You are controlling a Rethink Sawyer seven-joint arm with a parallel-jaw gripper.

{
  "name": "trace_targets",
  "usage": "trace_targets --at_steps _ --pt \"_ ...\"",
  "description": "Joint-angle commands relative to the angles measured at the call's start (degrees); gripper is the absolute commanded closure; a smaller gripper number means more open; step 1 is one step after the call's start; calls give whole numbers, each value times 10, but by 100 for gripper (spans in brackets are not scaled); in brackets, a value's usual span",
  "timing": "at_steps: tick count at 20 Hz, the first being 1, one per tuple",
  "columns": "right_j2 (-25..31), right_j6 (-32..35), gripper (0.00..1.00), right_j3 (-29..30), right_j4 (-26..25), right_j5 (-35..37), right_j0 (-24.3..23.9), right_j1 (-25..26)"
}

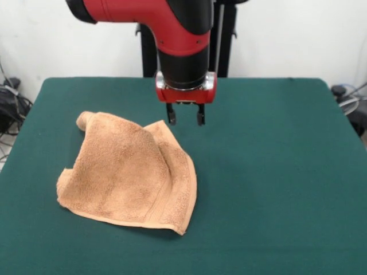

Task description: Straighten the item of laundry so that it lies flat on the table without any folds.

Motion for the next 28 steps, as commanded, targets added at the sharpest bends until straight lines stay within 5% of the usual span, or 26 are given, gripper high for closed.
trace_targets --at_steps 1,17,28 --pt "41 12 0 -23 12 7 2 25" --pt "57 10 0 -19 -7 -100 -10 4" --pt "83 -6 0 -19 -4 -134 -32 71"
